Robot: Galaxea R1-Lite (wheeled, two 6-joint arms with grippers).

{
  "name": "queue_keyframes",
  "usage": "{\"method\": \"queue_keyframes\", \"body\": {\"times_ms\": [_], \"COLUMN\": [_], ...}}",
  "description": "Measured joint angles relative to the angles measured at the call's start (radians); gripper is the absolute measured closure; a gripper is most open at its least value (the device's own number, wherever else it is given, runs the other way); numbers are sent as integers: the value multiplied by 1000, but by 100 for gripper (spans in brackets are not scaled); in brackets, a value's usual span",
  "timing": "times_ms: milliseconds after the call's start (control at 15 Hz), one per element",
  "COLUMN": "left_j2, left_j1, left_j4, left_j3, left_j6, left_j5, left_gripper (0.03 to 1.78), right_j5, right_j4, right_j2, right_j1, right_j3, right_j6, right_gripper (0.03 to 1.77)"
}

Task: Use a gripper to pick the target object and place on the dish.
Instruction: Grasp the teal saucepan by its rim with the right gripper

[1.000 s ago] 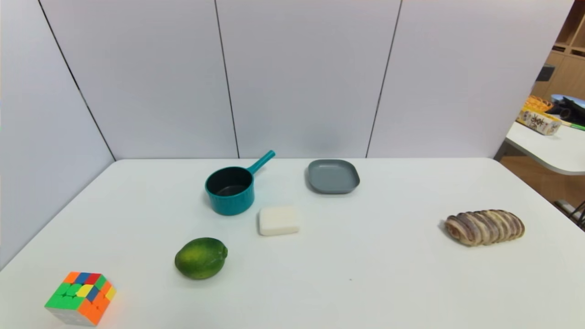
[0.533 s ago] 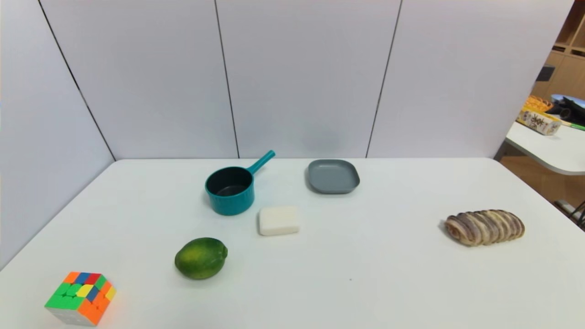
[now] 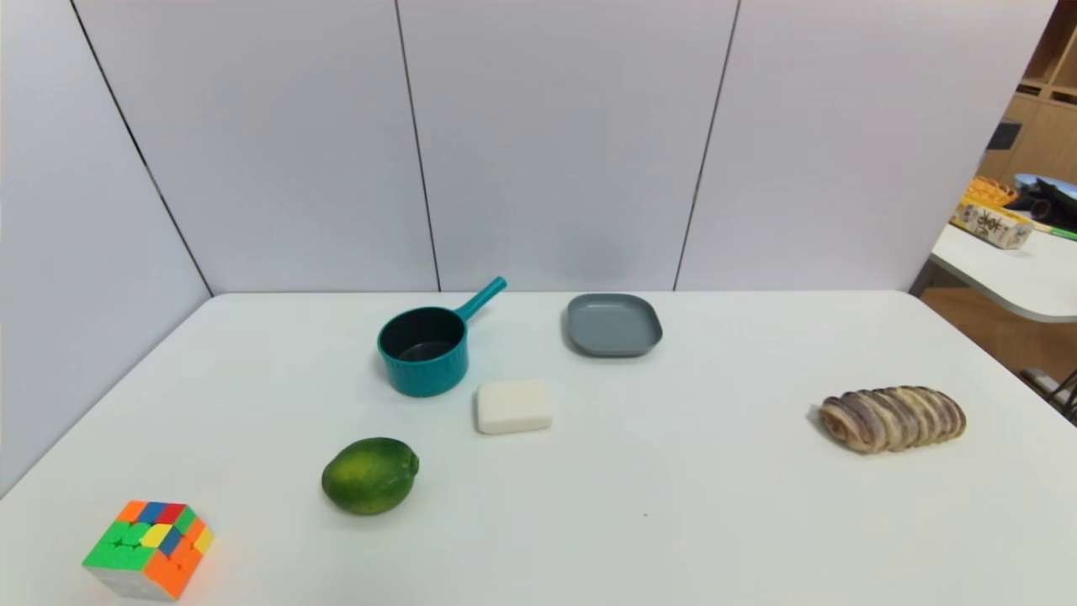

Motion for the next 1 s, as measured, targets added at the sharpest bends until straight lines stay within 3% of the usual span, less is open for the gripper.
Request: {"method": "queue_keyframes", "body": {"times_ms": [267,467,1000], "left_j2": [0,0,0], "left_j1": [0,0,0], "left_j4": [0,0,0], "left_j3": [0,0,0], "left_j6": [0,0,0], "left_j5": [0,0,0], "left_gripper": [12,12,12], "right_j5": [21,25,19], "right_j4": [17,13,-75], "right_j2": [118,315,1032], "right_j1": [8,43,265], "right_j3": [-79,-187,-497], "right_j6": [-7,-19,-43], "right_gripper": [9,9,9]}}
